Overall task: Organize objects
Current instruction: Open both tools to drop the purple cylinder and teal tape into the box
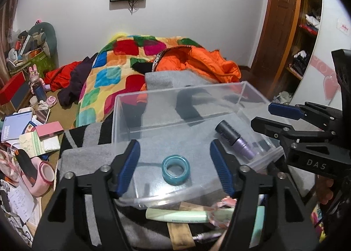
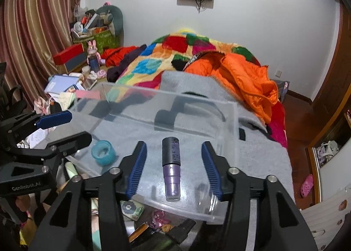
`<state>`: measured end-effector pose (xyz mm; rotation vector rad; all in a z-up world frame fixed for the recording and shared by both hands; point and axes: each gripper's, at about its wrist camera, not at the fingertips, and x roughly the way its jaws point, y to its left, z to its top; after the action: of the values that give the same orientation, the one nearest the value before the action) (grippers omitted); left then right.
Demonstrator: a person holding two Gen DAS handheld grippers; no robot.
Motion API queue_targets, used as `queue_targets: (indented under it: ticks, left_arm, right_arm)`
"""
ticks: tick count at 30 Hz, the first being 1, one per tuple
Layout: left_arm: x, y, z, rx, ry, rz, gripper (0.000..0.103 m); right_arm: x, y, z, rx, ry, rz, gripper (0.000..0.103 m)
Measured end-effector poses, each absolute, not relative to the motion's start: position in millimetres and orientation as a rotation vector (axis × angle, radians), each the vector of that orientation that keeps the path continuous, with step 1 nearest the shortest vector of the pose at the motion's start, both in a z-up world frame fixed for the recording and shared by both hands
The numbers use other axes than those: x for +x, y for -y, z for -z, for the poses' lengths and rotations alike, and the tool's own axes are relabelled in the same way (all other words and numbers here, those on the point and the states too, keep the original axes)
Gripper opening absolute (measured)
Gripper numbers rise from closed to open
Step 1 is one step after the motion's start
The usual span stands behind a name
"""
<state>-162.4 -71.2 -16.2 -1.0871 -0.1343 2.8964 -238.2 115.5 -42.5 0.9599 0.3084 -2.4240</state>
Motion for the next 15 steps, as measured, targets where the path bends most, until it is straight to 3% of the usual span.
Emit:
queue_targets:
  ticks: [6,15]
  left_arm:
    - [-138.7,67.6,0.0,-1.033,0.114,-2.926,0.089]
    - [-98.9,67.8,3.7,-1.043,0.084,-2.937,0.092]
  right_arm:
    - [-207.7,-129.3,21.3,0.855,-0.298,2.462,0.066]
    - [-160.0,-153.9,20.0,0.830,-0.254,2.442,0.075]
